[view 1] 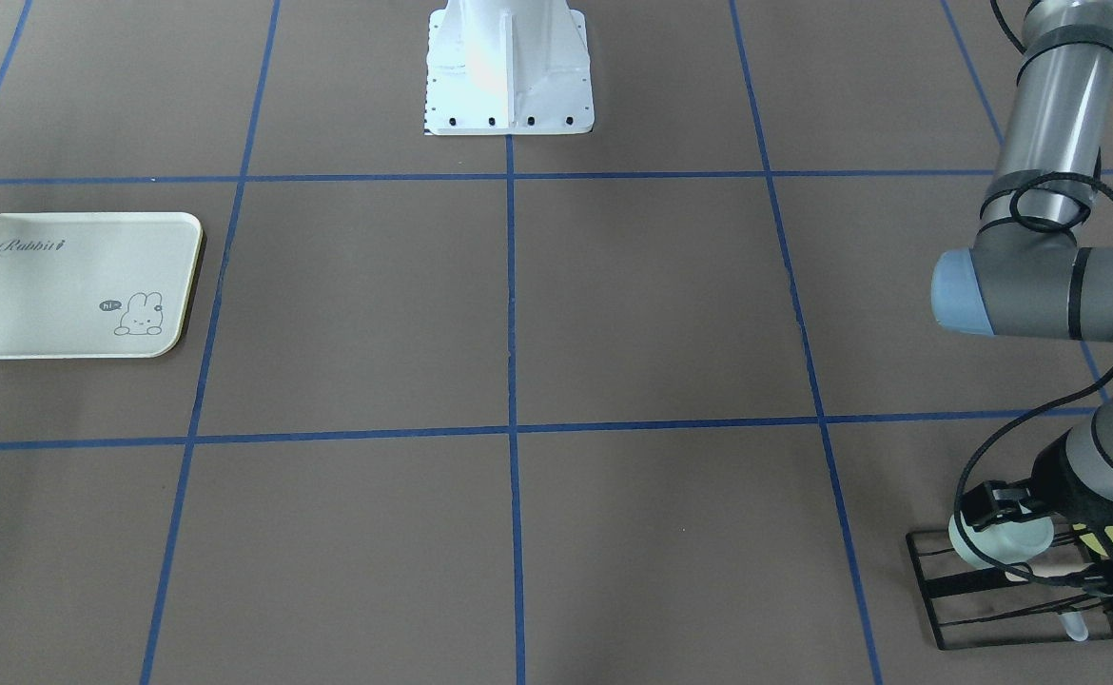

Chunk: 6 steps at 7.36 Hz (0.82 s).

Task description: Left arm grabs green cup and hands to right arm on tray

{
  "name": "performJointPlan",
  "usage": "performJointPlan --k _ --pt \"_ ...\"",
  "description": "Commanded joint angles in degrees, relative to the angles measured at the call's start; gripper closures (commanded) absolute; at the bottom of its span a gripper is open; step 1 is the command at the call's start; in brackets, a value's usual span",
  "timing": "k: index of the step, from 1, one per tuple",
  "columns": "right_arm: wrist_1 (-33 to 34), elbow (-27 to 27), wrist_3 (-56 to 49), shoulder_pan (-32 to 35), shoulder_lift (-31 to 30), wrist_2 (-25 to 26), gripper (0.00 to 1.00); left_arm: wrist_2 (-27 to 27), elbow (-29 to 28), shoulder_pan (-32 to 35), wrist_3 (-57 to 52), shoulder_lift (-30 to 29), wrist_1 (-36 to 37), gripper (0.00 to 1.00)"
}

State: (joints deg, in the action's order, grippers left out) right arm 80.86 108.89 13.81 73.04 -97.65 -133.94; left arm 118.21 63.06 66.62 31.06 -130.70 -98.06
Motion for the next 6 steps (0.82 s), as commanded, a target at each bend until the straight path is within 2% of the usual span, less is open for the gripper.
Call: performJointPlan --k 1,6 --pt "0.0 -0.1 0.1 -0.4 -0.1 0.0 0.00 0.0 -1.4 -0.1 0.2 -0.3 -1.3 0.06" --pt "0.0 -0.2 0.2 -1.1 -0.1 0.1 0.00 0.1 -2.7 -1.1 0.2 -1.3 -1.3 0.12"
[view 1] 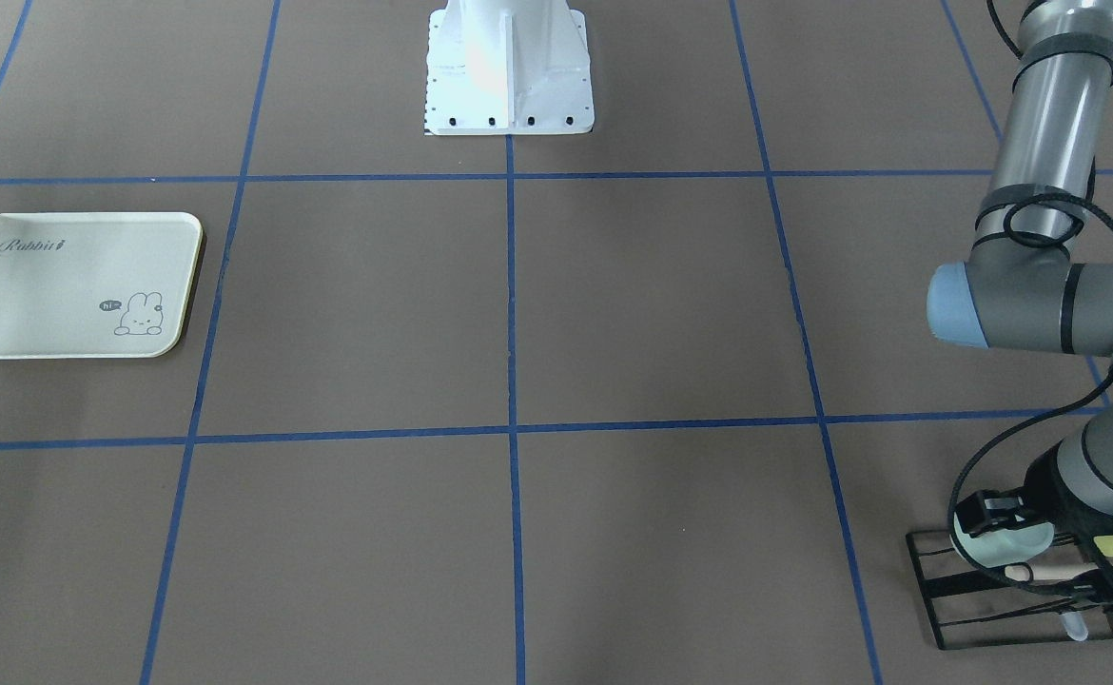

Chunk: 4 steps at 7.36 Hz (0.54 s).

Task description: Left arm grabs green cup and hands to right arm on tray

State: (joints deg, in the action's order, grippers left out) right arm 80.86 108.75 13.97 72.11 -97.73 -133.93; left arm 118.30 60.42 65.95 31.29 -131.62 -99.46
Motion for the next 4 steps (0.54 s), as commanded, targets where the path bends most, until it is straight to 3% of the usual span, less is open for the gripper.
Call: performJointPlan --k 1,4 --pt "0.0 -0.3 -0.1 -0.1 0.0 0.0 0.00 0.0 0.0 -0.6 0.0 -0.6 0.1 0.13" --pt "0.0 -0.4 -0.1 -0.2 0.0 0.0 0.00 -0.1 0.0 -0.6 -0.2 -0.7 0.1 0.16"
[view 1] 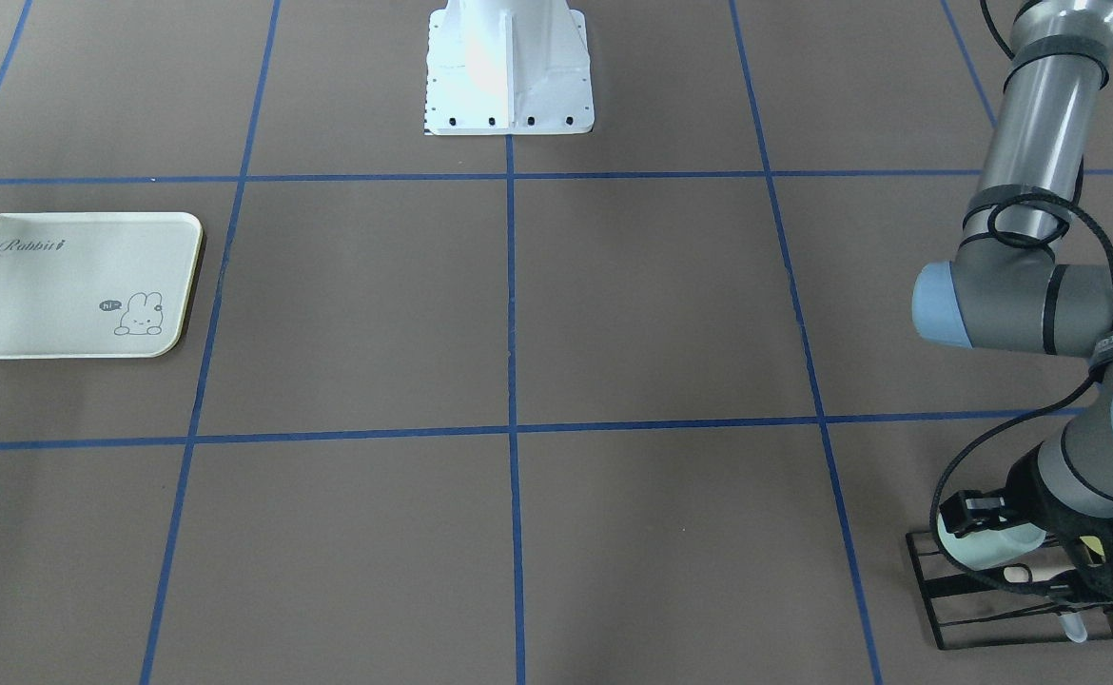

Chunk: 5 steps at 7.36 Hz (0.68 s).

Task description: Left arm grabs green cup and hands to right arm on tray

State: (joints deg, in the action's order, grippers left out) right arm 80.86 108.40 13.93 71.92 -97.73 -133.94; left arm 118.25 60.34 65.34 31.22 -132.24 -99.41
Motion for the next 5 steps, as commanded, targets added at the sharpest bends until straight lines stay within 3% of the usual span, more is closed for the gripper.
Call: performJointPlan --k 1,5 --pt "0.0 0.0 0.0 0.0 0.0 0.0 0.00 0.0 0.0 0.0 -0.2 0.1 0.0 0.17" --pt "-0.1 0.0 0.0 0.0 0.0 0.0 0.00 0.0 0.0 0.8 -0.8 0.3 0.0 0.20"
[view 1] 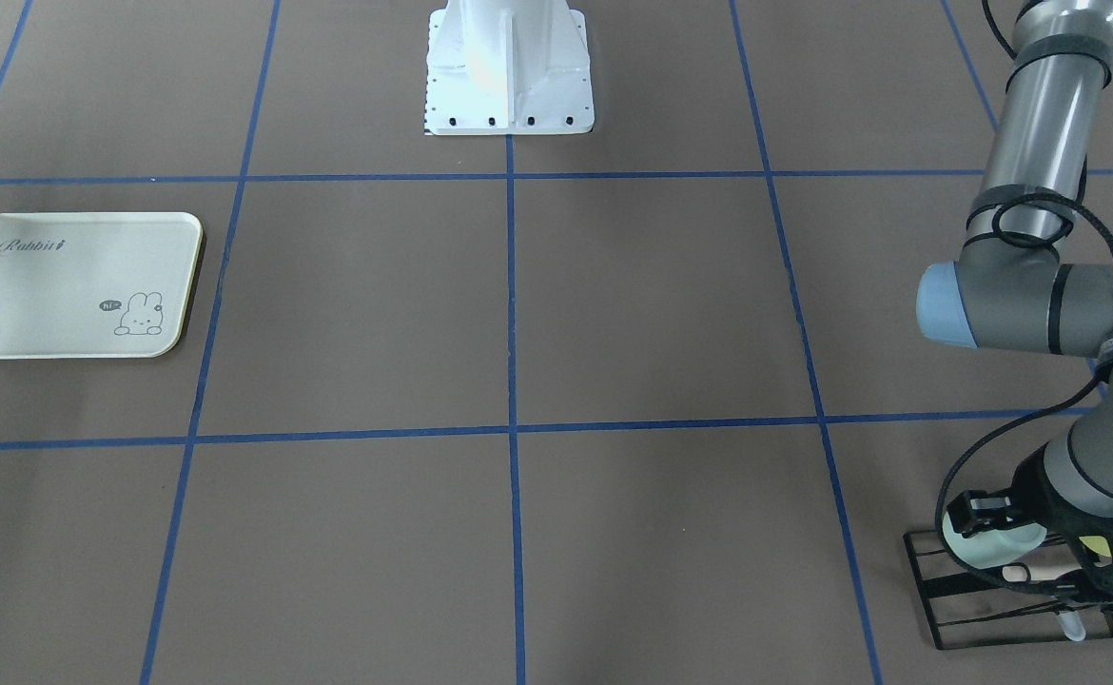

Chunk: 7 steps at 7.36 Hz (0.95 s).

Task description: Left arm grabs green cup and hands to right arm on tray

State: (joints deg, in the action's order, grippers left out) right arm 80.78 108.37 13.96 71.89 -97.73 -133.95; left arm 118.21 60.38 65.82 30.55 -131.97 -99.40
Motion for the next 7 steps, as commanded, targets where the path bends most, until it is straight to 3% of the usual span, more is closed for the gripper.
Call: performJointPlan --k 1,2,4,5,7 --pt "0.0 0.1 0.1 0.0 0.0 0.0 0.00 0.0 -0.1 0.4 -0.2 0.3 0.0 0.21" --pt "0.0 0.0 0.1 0.0 0.0 -0.1 0.00 0.0 0.0 0.4 0.1 0.1 0.0 0.27" --pt "0.0 0.0 0.1 0.0 0.0 0.0 0.00 0.0 0.5 0.4 0.7 -0.1 0.1 0.85" --pt "0.0 0.0 0.1 -0.1 0.0 0.0 0.00 0.1 1.5 0.5 0.7 -0.1 0.6 1.00" --pt "0.0 0.0 0.1 -0.3 0.0 0.0 0.00 7.0 7.6 4.6 0.6 0.3 4.1 1.00"
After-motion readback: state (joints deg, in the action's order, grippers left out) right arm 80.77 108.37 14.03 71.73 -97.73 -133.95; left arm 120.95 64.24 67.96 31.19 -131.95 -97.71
